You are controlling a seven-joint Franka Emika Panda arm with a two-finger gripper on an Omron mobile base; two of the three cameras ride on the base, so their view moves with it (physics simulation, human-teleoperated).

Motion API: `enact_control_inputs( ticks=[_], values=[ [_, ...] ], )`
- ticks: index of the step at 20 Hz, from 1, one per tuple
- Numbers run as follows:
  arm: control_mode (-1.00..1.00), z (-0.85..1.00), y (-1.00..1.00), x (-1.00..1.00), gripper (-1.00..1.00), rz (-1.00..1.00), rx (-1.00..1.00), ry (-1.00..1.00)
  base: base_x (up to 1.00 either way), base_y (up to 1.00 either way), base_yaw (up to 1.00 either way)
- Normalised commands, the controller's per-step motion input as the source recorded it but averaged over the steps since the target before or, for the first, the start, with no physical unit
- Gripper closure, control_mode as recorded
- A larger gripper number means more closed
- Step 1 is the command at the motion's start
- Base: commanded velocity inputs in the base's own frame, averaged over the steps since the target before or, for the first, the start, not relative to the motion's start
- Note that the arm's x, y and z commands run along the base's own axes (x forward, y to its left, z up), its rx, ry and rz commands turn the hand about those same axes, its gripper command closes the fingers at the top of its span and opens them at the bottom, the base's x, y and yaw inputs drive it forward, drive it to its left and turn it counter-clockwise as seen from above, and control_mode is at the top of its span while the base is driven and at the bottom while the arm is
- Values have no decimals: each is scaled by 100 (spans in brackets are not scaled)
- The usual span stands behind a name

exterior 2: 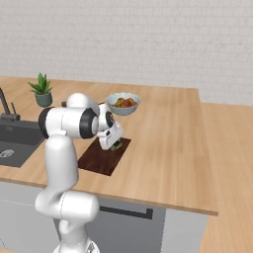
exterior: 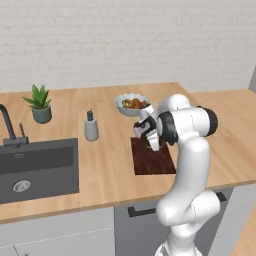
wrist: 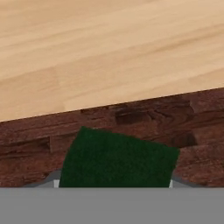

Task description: Pick up the sponge from the counter and clean the cutting board by briefly scrubbing or pressing down on the cutting board. Once finished, release the sponge.

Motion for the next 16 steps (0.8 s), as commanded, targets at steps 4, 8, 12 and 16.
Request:
enact_control_inputs(
  ticks=[4,8,12,16],
  values=[
    [-100,-50,-93,-68,100,-5,0,0,0,0,0],
    [-100,-50,-100,-71,100,-4,0,0,0,0,0],
    [-100,-52,-95,-69,100,-4,0,0,0,0,0],
    [-100,-57,-92,-73,100,-3,0,0,0,0,0]
  ],
)
